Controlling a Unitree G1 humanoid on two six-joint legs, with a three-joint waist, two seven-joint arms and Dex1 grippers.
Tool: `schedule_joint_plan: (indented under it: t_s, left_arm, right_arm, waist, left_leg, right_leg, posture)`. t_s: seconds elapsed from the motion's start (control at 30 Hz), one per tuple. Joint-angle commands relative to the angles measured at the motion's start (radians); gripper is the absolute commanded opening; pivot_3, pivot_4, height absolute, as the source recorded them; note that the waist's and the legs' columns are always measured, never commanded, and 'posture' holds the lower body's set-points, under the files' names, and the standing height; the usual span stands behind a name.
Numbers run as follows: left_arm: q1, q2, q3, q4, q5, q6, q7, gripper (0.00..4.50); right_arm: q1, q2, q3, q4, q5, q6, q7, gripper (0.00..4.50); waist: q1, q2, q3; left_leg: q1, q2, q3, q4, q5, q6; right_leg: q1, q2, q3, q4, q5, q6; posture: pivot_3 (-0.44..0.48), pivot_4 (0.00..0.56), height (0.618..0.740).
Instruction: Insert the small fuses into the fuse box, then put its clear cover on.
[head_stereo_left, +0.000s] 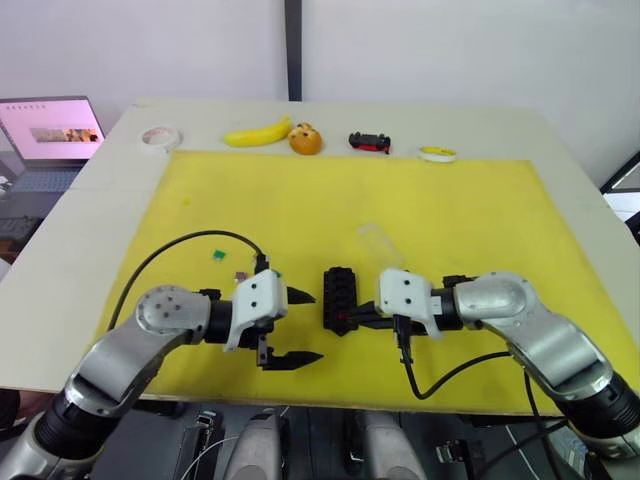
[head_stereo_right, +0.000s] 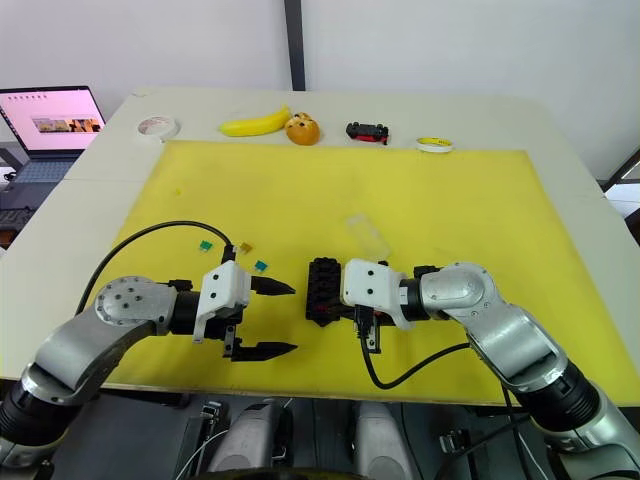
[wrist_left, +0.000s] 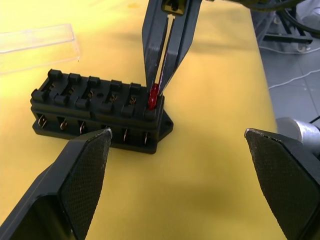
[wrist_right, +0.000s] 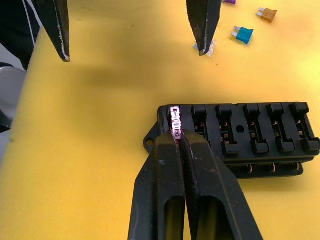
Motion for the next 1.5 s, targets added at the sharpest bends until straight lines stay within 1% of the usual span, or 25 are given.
schedule_joint_plan:
  t_s: [0.03, 0.07, 0.17, 0.4, 0.6, 0.63, 0.7, 0.8, 0.93, 1.07, 1.33, 1.43, 1.5]
  left_arm:
    - [0.005, 0.004, 0.018, -0.028, -0.001, -0.021, 0.002, 4.50]
    - [0.005, 0.004, 0.017, -0.030, 0.000, -0.021, 0.004, 4.50]
    - [0.005, 0.003, 0.015, -0.030, 0.000, -0.021, 0.005, 4.50]
    - [0.002, -0.001, 0.009, -0.043, -0.001, -0.012, 0.015, 4.50]
    - [-0.025, 0.005, 0.025, -0.005, -0.009, -0.014, -0.002, 4.50]
    - [-0.026, 0.007, 0.031, -0.001, -0.011, -0.014, -0.003, 4.50]
    - [-0.027, 0.009, 0.037, 0.006, -0.011, -0.014, -0.004, 4.50]
    - [-0.022, 0.012, 0.050, 0.005, -0.018, -0.007, 0.000, 4.50]
    - [-0.017, 0.015, 0.058, 0.000, -0.016, -0.001, 0.001, 4.50]
    - [-0.018, 0.014, 0.056, -0.003, -0.011, 0.000, 0.004, 4.50]
    - [-0.018, 0.013, 0.055, -0.005, -0.012, 0.002, 0.006, 4.50]
    - [-0.017, 0.011, 0.053, -0.006, -0.012, 0.003, 0.009, 4.50]
    - [-0.019, 0.009, 0.050, -0.005, -0.010, 0.003, 0.012, 4.50]
  right_arm:
    - [-0.015, 0.005, -0.013, 0.002, 0.017, 0.006, 0.010, 0.68]
    - [-0.016, 0.004, -0.014, 0.002, 0.017, 0.010, 0.010, 0.99]
    - [-0.019, -0.003, -0.023, -0.004, 0.029, 0.031, 0.013, 2.44]
    - [-0.031, 0.004, -0.039, -0.001, 0.049, 0.045, 0.006, 2.44]
    - [-0.041, 0.050, -0.103, 0.012, 0.132, 0.049, 0.002, 2.44]
    - [-0.040, 0.065, -0.119, 0.019, 0.147, 0.045, -0.004, 2.19]
    - [-0.033, 0.079, -0.128, 0.035, 0.157, 0.031, -0.008, 1.52]
    - [-0.007, 0.093, -0.119, 0.053, 0.151, -0.009, -0.003, 0.04]
    - [0.017, 0.112, -0.116, 0.069, 0.154, -0.039, -0.004, 0.04]
    - [0.053, 0.094, -0.096, 0.088, 0.116, -0.094, 0.013, 0.04]
    - [0.049, 0.100, -0.101, 0.105, 0.127, -0.112, 0.025, 0.04]
    - [0.053, 0.092, -0.068, 0.139, 0.094, -0.124, 0.038, 0.04]
    - [0.059, 0.082, -0.026, 0.175, 0.041, -0.156, 0.047, 0.04]
  waist:
    - [0.000, 0.000, 0.000]
    - [0.000, 0.000, 0.000]
    - [0.001, 0.000, 0.000]
    - [0.000, 0.000, 0.000]
    - [0.000, 0.000, 0.000]
    - [0.000, 0.000, 0.000]
    - [0.000, 0.000, 0.000]
    - [0.000, 0.000, 0.000]
    - [0.000, 0.000, 0.000]
    - [0.001, 0.000, 0.000]
    - [0.000, 0.000, 0.000]
    - [0.000, 0.000, 0.000]
    - [0.000, 0.000, 0.000]
  left_leg:
    - [0.000, 0.000, 0.000, 0.000, 0.000, 0.000]
    - [0.000, 0.000, 0.000, 0.000, 0.000, 0.000]
    - [0.000, 0.000, 0.000, 0.000, 0.000, 0.000]
    - [0.000, 0.000, 0.000, 0.000, 0.000, 0.000]
    - [0.000, 0.000, 0.000, 0.000, 0.000, 0.000]
    - [0.000, 0.000, 0.000, 0.000, 0.000, 0.000]
    - [0.000, 0.000, 0.000, 0.000, 0.000, 0.000]
    - [0.000, 0.000, 0.000, 0.000, 0.000, 0.000]
    - [0.000, 0.000, 0.000, 0.000, 0.000, 0.000]
    - [0.000, 0.000, 0.000, 0.000, 0.000, 0.000]
    - [0.000, 0.000, 0.000, 0.000, 0.000, 0.000]
    - [0.000, 0.000, 0.000, 0.000, 0.000, 0.000]
    - [0.000, 0.000, 0.000, 0.000, 0.000, 0.000]
  right_leg:
    - [0.000, 0.000, 0.000, 0.000, 0.000, 0.000]
    - [0.000, 0.000, 0.000, 0.000, 0.000, 0.000]
    - [0.000, 0.000, 0.000, 0.000, 0.000, 0.000]
    - [0.000, 0.000, 0.000, 0.000, 0.000, 0.000]
    - [0.000, 0.000, 0.000, 0.000, 0.001, 0.001]
    - [0.000, 0.000, 0.000, 0.000, 0.001, 0.002]
    - [0.000, 0.000, 0.000, 0.000, 0.001, 0.002]
    - [0.000, 0.000, 0.000, 0.000, 0.001, 0.002]
    - [0.000, 0.000, 0.000, 0.000, 0.001, 0.002]
    - [0.000, 0.000, 0.000, 0.000, 0.001, 0.002]
    - [0.000, 0.000, 0.000, 0.000, 0.001, 0.002]
    - [0.000, 0.000, 0.000, 0.000, 0.001, 0.002]
    - [0.000, 0.000, 0.000, 0.000, 0.001, 0.002]
  posture:
    - [0.000, 0.150, 0.737]
    - [0.000, 0.150, 0.737]
    - [0.000, 0.150, 0.737]
    - [0.000, 0.150, 0.737]
    - [0.000, 0.150, 0.737]
    - [0.000, 0.150, 0.737]
    - [0.000, 0.150, 0.737]
    - [0.000, 0.150, 0.737]
    - [0.000, 0.150, 0.737]
    - [0.000, 0.150, 0.737]
    - [0.000, 0.150, 0.737]
    - [0.000, 0.150, 0.737]
    - [0.000, 0.150, 0.737]
